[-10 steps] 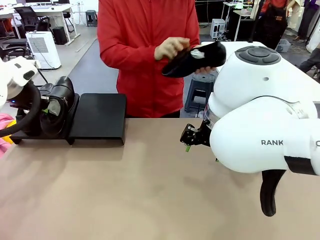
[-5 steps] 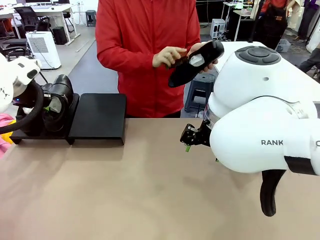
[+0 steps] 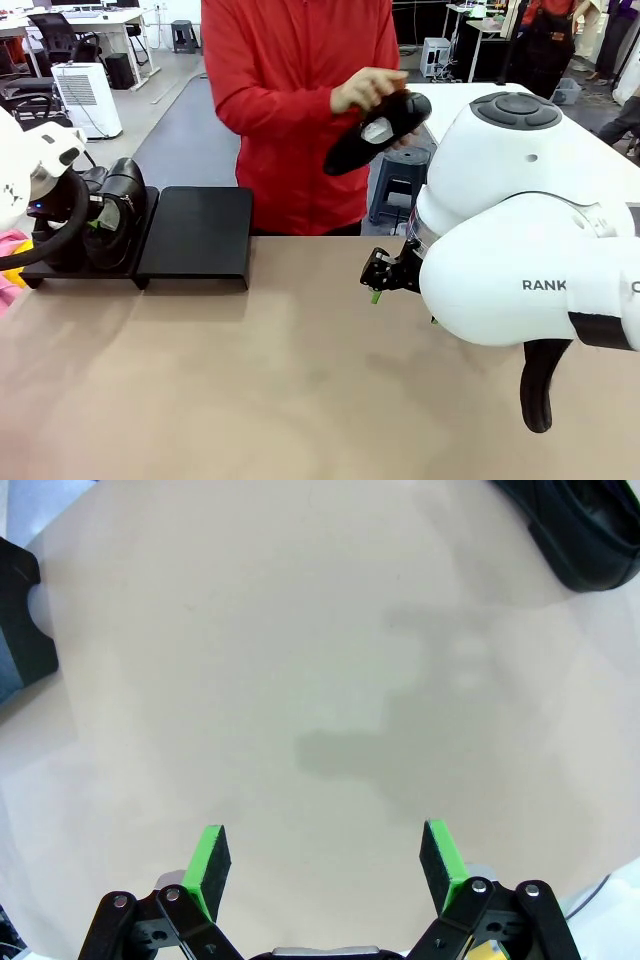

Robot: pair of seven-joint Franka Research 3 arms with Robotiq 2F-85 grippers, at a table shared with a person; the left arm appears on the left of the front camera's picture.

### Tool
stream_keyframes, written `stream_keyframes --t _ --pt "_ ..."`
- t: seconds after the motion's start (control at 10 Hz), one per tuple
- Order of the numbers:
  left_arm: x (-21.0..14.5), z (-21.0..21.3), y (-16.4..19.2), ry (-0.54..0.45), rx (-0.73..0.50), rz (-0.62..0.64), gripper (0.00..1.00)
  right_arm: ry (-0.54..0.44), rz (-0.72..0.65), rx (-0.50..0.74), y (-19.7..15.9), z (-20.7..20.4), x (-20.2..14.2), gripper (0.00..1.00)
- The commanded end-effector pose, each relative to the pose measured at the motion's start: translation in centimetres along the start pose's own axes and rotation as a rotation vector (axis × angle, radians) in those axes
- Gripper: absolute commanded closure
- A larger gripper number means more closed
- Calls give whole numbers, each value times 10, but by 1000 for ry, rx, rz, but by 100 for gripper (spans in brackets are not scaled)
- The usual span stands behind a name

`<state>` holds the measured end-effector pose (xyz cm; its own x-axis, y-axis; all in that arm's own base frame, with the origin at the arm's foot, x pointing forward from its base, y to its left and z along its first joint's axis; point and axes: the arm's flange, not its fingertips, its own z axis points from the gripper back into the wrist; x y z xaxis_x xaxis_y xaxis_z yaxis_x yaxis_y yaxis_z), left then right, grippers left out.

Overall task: Organize the shoes by placing them on the stand.
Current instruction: Place the Shoe from the middle of the table onto the Shoes Stand.

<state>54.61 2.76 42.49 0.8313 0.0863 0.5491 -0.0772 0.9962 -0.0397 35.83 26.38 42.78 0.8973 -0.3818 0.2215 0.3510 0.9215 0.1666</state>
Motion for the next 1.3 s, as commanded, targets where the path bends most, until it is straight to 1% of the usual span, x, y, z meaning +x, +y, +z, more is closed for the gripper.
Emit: stream_keyframes --t 0.0,0.1,0.2,0.4,0.7,0.8,1.2 --pt "4 1 -8 -12 27 12 58 6 9 7 1 1 2 0" --pt "5 4 -9 -30 41 8 39 6 9 7 1 1 2 0" --pt "6 11 -13 -50 56 18 39 6 9 7 1 1 2 0" --pt "4 33 -25 -99 92 -21 39 6 9 7 1 1 2 0" --pt "-13 90 -40 -162 67 -38 39 6 9 7 1 1 2 0" --pt "10 52 -24 -122 55 -34 39 6 9 7 1 1 2 0" --pt "10 52 -24 -122 55 -34 39 6 9 7 1 1 2 0"
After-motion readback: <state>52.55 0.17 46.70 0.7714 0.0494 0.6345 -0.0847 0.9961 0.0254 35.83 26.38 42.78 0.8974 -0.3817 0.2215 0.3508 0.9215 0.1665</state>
